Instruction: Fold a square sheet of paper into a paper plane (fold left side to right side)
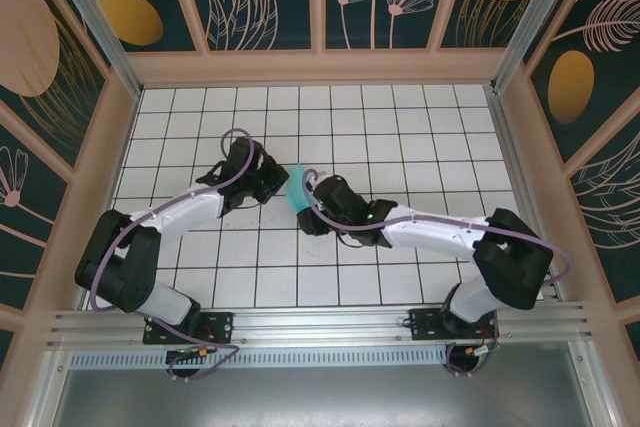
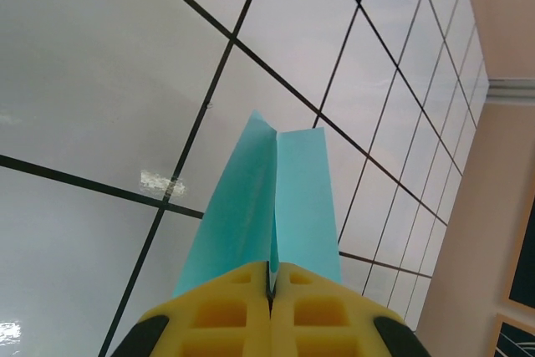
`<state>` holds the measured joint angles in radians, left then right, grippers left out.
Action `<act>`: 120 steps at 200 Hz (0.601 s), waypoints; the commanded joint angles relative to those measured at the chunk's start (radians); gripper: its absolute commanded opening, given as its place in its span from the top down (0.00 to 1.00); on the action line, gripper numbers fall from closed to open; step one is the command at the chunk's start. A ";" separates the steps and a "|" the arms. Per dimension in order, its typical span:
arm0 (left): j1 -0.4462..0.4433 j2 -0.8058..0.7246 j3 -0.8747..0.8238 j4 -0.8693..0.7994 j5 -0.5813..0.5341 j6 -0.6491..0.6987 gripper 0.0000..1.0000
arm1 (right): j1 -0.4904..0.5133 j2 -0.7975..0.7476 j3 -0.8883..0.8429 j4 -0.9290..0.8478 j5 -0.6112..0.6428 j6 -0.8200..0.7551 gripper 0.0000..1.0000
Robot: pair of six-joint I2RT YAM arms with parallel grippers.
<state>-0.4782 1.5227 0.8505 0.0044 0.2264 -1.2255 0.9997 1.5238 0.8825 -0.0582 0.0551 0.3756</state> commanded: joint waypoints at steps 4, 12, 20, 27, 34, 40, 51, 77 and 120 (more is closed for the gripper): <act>-0.003 0.054 0.056 -0.071 0.020 -0.051 1.00 | 0.007 0.055 0.059 -0.010 0.026 -0.041 0.55; -0.003 0.069 0.070 -0.090 0.022 -0.050 1.00 | 0.007 0.067 0.069 -0.016 0.028 -0.050 0.55; -0.003 0.082 0.080 -0.101 0.028 -0.046 1.00 | 0.007 0.078 0.078 -0.022 0.032 -0.054 0.55; -0.004 0.090 0.086 -0.108 0.028 -0.043 1.00 | 0.007 0.087 0.084 -0.028 0.034 -0.059 0.55; -0.003 0.097 0.089 -0.109 0.032 -0.044 1.00 | 0.007 0.099 0.090 -0.034 0.036 -0.064 0.55; -0.003 0.100 0.091 -0.109 0.034 -0.042 1.00 | 0.007 0.107 0.097 -0.044 0.043 -0.064 0.55; -0.003 0.104 0.096 -0.112 0.034 -0.040 1.00 | 0.006 0.125 0.106 -0.056 0.050 -0.069 0.56; -0.003 0.112 0.101 -0.115 0.039 -0.039 1.00 | 0.002 0.162 0.130 -0.080 0.065 -0.071 0.56; -0.003 0.126 0.114 -0.121 0.048 -0.032 1.00 | 0.000 0.205 0.153 -0.102 0.097 -0.066 0.60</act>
<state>-0.4782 1.6310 0.9329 -0.0814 0.2577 -1.2434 1.0012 1.7039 0.9989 -0.1238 0.1089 0.3195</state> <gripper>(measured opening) 0.059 0.410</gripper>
